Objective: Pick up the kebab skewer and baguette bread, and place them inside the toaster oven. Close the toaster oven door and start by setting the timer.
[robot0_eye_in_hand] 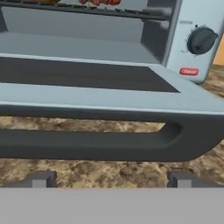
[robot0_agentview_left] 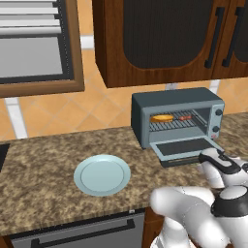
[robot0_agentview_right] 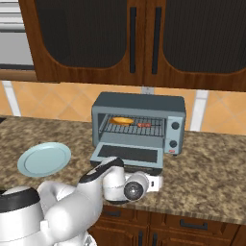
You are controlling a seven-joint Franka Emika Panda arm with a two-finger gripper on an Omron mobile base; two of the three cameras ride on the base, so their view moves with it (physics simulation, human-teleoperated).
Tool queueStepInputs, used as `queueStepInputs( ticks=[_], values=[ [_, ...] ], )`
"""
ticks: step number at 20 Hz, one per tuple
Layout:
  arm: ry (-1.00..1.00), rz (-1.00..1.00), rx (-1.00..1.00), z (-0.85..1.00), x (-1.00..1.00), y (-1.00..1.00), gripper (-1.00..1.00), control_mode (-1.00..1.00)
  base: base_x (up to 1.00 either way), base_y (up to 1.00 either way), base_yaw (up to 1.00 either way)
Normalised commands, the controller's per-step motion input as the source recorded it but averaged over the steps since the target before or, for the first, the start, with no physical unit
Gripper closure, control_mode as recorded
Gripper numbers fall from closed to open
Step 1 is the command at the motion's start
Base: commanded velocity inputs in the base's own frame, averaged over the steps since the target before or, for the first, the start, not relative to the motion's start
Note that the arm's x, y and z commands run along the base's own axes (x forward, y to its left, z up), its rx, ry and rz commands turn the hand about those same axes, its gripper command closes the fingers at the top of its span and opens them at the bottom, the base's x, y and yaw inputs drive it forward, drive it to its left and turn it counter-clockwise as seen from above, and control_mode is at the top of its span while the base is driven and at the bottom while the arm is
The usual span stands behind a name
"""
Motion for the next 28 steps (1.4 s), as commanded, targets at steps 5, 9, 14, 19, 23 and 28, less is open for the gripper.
queueStepInputs(
  ticks=[5,9,14,19,23,28],
  values=[
    [0.00,0.00,0.00,-0.36,0.01,0.00,-1.00,-1.00,0.00,0.00,0.00],
    [0.00,0.00,0.00,-0.08,0.20,0.01,-1.00,-1.00,0.00,0.00,0.00],
    [0.00,0.00,0.00,-0.03,0.26,0.02,-1.00,-1.00,0.00,0.00,0.00],
    [-0.01,0.00,0.00,-0.02,0.16,0.00,-1.00,-1.00,0.00,0.00,0.00],
    [-0.05,0.00,0.04,0.07,0.07,0.00,-1.00,-1.00,0.00,0.00,0.00],
    [-0.12,0.00,0.07,0.29,0.05,0.00,-1.00,-1.00,0.00,0.00,0.00]
  ],
)
